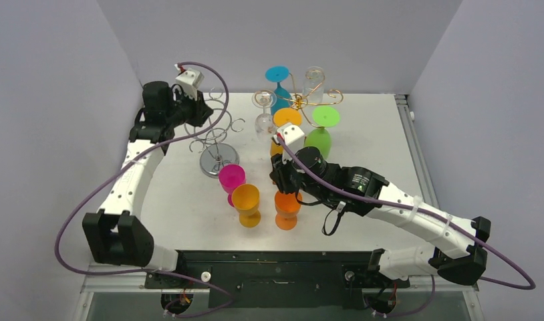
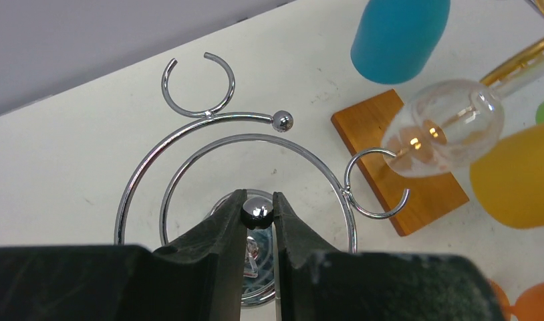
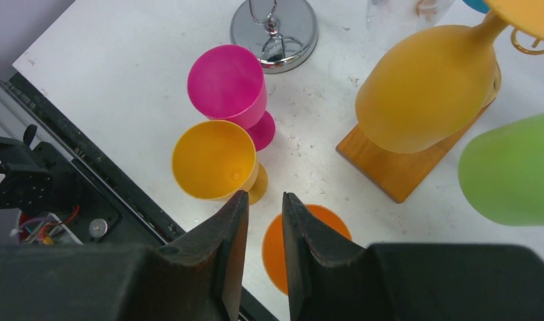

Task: Place the wine glass upside down on the wine glass rack
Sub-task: Move the wine rack to the center of the board, then pick up the wine glass at the center of the board.

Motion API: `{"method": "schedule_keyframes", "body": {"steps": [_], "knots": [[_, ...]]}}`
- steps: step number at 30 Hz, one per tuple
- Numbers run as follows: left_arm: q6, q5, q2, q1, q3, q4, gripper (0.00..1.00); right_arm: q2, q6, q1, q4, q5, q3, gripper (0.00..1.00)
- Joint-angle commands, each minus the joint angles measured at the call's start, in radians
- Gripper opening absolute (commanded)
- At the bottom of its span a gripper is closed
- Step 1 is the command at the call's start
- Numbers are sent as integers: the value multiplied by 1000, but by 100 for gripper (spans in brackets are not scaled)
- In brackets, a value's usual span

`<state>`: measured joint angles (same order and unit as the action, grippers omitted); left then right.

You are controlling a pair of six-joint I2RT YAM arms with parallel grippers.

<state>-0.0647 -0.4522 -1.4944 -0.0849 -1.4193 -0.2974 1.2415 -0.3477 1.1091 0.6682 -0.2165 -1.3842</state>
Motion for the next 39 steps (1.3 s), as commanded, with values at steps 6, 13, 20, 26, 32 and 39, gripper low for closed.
{"method": "schedule_keyframes", "body": {"steps": [6, 13, 20, 26, 32, 39], "knots": [[-101, 32, 397, 8, 253, 13, 0, 69, 25, 66, -91, 4, -9, 27], [-65, 60, 489, 10, 283, -69, 50, 172, 53, 110, -113, -2, -53, 40], [-11, 49, 519, 15, 148, -278, 96, 256, 77, 166, -128, -10, -41, 50], [18, 64, 558, 20, 47, -464, 96, 302, 85, 219, -142, 19, -36, 57], [20, 170, 611, 25, -40, -591, 96, 363, 97, 222, -160, 6, -8, 61], [7, 227, 640, 27, -95, -672, 96, 405, 124, 216, -169, -39, -6, 57]]}}
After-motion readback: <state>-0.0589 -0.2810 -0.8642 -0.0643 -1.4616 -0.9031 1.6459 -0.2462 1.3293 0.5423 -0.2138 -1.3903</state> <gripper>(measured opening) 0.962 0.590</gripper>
